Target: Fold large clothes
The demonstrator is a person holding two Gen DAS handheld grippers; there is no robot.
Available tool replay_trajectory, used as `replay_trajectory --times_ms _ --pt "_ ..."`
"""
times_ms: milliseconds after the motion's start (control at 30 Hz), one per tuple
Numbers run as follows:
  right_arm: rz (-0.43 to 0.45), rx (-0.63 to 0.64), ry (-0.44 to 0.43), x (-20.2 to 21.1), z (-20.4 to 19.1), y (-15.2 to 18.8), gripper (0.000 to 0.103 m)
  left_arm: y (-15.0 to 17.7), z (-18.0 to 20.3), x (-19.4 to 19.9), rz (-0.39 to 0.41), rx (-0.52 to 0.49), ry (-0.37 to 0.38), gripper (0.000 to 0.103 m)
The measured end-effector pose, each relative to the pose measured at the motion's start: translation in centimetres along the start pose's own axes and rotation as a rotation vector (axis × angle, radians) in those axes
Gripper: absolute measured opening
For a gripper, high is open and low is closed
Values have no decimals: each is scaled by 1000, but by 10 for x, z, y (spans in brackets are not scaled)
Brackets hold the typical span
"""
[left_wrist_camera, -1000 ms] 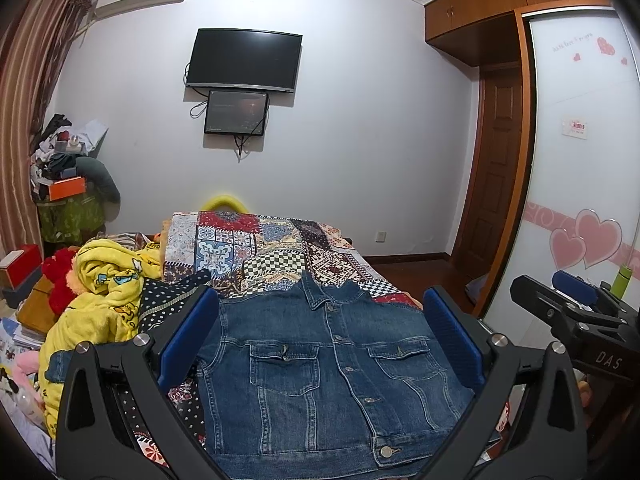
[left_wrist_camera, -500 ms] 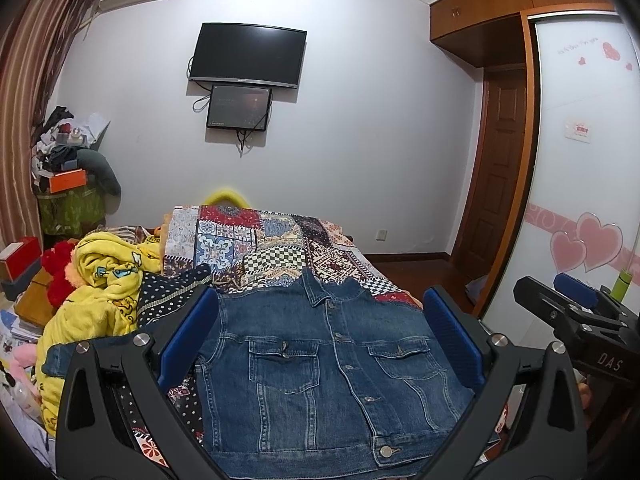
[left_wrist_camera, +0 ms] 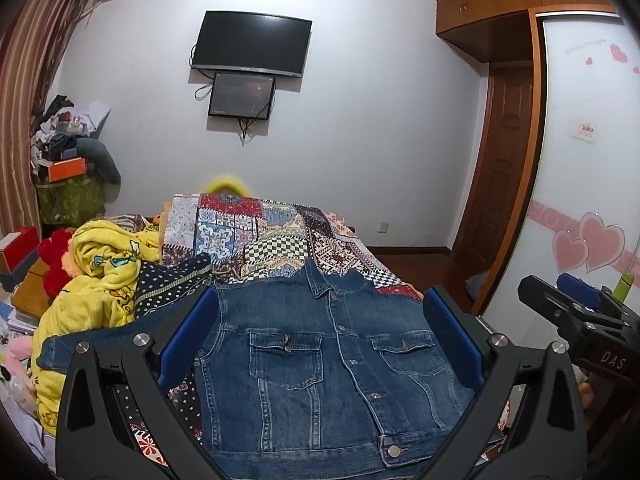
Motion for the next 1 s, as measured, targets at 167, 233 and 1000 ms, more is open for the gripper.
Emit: replay_trajectory --times_ms 167,233,1000 --pt "-27 18 4 -18 -9 1 103 -3 -21 -12 -8 7 -21 103" --pt "-36 30 6 -27 -14 1 103 -7 -36 -17 -11 19 -40 103" --pt "-228 272 -82 -194 -117 18 103 87 -365 -33 -280 624 -413 103"
Point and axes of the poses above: each gripper's, at about its wrist camera, not at the fingertips, and x roughly against the way its jaws point, z to its right, y to its underside, the point moved 2 cm from there along -x, roughly the way its jaws point, and after that the axes turned 15 degrees about y, right-handed, at the moved point
